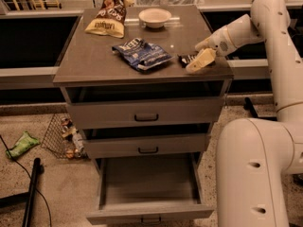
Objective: Place rxbar chocolate into bottom drawer
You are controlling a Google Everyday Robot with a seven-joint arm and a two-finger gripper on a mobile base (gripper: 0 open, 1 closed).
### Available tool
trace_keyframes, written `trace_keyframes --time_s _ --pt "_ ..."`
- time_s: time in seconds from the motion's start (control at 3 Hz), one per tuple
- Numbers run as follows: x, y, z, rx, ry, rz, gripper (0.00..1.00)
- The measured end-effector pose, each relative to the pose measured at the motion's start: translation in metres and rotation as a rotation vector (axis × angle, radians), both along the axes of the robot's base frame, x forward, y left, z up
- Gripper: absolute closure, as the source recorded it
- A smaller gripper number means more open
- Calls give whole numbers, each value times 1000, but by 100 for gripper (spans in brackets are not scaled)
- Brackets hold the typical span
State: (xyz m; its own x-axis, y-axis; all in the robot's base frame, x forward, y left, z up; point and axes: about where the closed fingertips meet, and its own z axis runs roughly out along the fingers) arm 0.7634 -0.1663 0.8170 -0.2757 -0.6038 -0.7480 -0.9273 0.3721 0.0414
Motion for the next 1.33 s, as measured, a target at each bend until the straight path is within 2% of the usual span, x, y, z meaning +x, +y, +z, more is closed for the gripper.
trace_keyframes --time_s 0.33,1.0,1.33 --pt "3 -4 -4 8 6 -12 50" --pt "3 -3 2 9 6 -12 96" --pt "0 -10 35 24 -51 -30 100"
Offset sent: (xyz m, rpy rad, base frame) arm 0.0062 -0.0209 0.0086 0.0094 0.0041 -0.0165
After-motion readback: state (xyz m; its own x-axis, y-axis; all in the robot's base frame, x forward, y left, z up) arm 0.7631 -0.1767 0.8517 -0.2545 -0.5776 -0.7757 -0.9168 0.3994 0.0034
